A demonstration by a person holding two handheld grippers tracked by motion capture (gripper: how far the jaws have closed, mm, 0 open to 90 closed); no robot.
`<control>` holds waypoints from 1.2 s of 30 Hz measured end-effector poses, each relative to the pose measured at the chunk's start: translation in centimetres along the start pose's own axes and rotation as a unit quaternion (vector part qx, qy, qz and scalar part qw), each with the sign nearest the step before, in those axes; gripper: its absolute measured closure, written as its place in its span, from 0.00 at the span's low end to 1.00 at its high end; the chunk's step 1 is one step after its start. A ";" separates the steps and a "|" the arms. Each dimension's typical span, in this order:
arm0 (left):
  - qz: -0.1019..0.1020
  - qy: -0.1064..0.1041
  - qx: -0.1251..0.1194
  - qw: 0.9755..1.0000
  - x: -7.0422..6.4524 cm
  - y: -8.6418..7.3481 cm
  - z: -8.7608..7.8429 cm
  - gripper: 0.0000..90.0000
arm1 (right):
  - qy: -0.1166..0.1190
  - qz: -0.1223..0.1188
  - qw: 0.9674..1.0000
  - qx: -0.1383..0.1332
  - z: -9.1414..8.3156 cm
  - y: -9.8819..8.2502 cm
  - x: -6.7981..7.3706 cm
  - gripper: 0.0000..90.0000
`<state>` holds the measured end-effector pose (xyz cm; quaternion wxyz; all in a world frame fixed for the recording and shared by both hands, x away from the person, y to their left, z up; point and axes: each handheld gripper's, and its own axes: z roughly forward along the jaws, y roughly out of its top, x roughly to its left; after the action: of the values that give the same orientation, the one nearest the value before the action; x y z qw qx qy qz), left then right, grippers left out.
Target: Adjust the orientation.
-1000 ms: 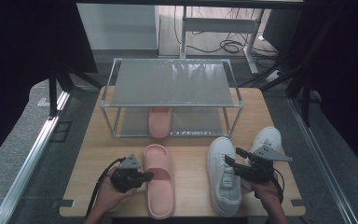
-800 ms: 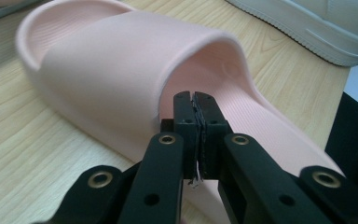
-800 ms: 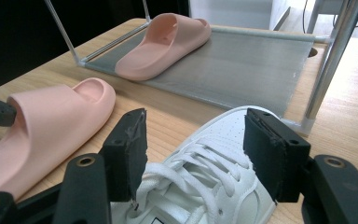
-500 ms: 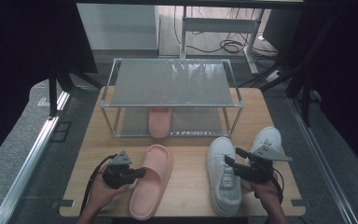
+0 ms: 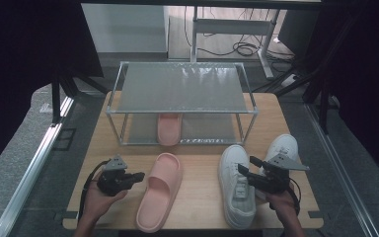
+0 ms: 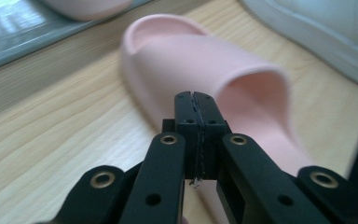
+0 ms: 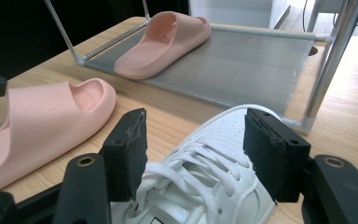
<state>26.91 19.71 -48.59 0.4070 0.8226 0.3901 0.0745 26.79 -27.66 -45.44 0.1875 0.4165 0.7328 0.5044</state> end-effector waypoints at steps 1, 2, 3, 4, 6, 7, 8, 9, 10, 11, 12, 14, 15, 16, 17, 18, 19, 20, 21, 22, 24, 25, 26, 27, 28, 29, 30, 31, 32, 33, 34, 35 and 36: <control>0.000 0.000 0.000 1.000 0.0 0.0 0.0 1.00 | 0.000 0.000 1.000 0.000 0.0 0.0 0.0 0.44; 0.001 0.006 0.009 1.000 0.4 0.2 0.8 1.00 | 0.000 -0.001 1.000 0.001 0.1 0.0 0.1 0.44; 0.001 0.006 0.009 1.000 0.4 0.2 0.8 1.00 | 0.000 -0.001 1.000 0.001 0.1 0.0 0.1 0.44; 0.003 0.007 0.011 1.000 0.4 0.4 1.2 1.00 | 0.001 -0.001 1.000 0.002 0.1 0.0 0.1 0.44; 0.007 0.008 0.015 1.000 0.6 1.0 1.8 1.00 | 0.002 -0.002 1.000 0.003 0.2 0.0 0.2 0.44; 0.009 0.009 0.017 1.000 0.9 1.4 2.3 1.00 | 0.002 -0.003 1.000 0.003 0.2 0.0 0.2 0.44; 0.009 0.011 0.018 1.000 1.0 1.7 2.6 1.00 | 0.002 -0.002 1.000 0.003 0.2 0.0 0.2 0.44; 0.009 0.011 0.018 1.000 1.0 1.7 2.6 1.00 | 0.002 -0.002 1.000 0.003 0.2 0.0 0.2 0.44; 0.007 0.009 0.020 1.000 1.3 2.0 3.1 1.00 | 0.001 -0.001 1.000 0.002 0.1 -0.1 0.1 0.44; 0.005 0.006 0.020 1.000 1.4 2.1 3.3 1.00 | 0.000 -0.001 1.000 0.001 0.1 -0.1 0.1 0.44; 0.005 0.006 0.020 1.000 1.4 2.1 3.3 1.00 | 0.000 -0.001 1.000 0.001 0.1 -0.1 0.1 0.44; 0.003 0.005 0.026 1.000 1.7 2.2 4.0 1.00 | -0.001 0.001 1.000 0.002 0.0 -0.1 0.0 0.44; 0.002 0.004 0.028 1.000 1.8 2.2 4.3 1.00 | -0.001 0.002 1.000 0.001 0.1 -0.1 -0.1 0.44; 0.001 0.005 0.029 1.000 1.9 2.3 4.5 1.00 | -0.001 0.001 1.000 0.001 0.1 -0.1 0.0 0.44; 0.001 0.005 0.031 1.000 1.9 2.3 4.6 1.00 | -0.001 0.001 1.000 0.001 0.1 -0.1 0.0 0.44; 0.002 0.005 0.032 0.999 2.0 2.4 4.8 1.00 | 0.000 0.001 1.000 0.002 0.1 -0.1 0.0 0.44; 0.002 0.007 0.032 0.999 2.0 2.5 4.9 1.00 | 0.000 0.001 1.000 0.002 0.1 -0.1 0.0 0.44; 0.002 0.010 0.032 0.999 2.1 2.8 5.2 1.00 | 0.000 -0.001 1.000 0.003 0.2 -0.1 0.1 0.44; 0.002 0.010 0.032 0.999 2.1 2.8 5.2 1.00 | 0.000 -0.001 1.000 0.003 0.2 -0.1 0.1 0.44; 0.001 0.007 0.030 1.000 2.2 3.1 5.5 1.00 | 0.000 -0.001 1.000 0.003 0.2 -0.1 0.1 0.44; 0.003 0.006 0.030 1.000 2.2 3.2 5.7 1.00 | 0.000 -0.001 1.000 0.004 0.2 -0.1 0.1 0.44; 0.002 0.005 0.031 1.000 2.2 3.3 6.0 1.00 | 0.000 0.000 1.000 0.004 0.2 -0.1 0.1 0.44; 0.005 0.004 0.033 0.999 2.2 3.4 6.3 1.00 | 0.000 -0.001 1.000 0.004 0.2 -0.1 0.1 0.44; 0.005 0.004 0.033 0.999 2.2 3.4 6.3 1.00 | 0.000 -0.001 1.000 0.004 0.2 -0.1 0.1 0.44; 0.002 0.002 0.032 0.999 2.2 3.5 6.6 0.99 | 0.000 0.001 1.000 0.004 0.2 -0.2 0.1 0.44; 0.002 0.002 0.032 0.999 2.2 3.5 6.6 0.99 | -0.001 0.000 1.000 0.004 0.2 -0.2 0.0 0.44; 0.002 0.004 0.031 0.999 2.1 3.5 6.8 0.99 | -0.001 0.001 1.000 0.004 0.2 -0.2 0.0 0.44; 0.002 0.004 0.031 0.999 2.1 3.5 6.8 0.99 | -0.001 0.001 1.000 0.004 0.2 -0.2 0.0 0.44; 0.004 0.007 0.032 0.999 2.1 3.5 6.7 0.98 | -0.001 0.000 1.000 0.004 0.2 -0.2 0.0 0.44; 0.006 0.010 0.032 0.999 2.1 3.4 6.5 0.98 | 0.000 0.000 1.000 0.004 0.2 -0.2 0.0 0.44; 0.007 0.012 0.031 0.999 2.1 3.4 6.4 0.97 | 0.000 0.000 1.000 0.003 0.2 -0.2 0.0 0.44; 0.007 0.012 0.031 0.999 2.1 3.4 6.4 0.97 | 0.000 0.000 1.000 0.003 0.2 -0.2 0.0 0.44; 0.006 0.015 0.027 1.000 2.1 3.3 6.1 0.97 | 0.000 0.000 1.000 0.003 0.2 -0.1 0.0 0.44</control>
<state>32.92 16.25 -50.65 0.3781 0.8343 0.3934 0.0783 26.82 -27.55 -45.64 0.1860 0.4173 0.7343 0.5020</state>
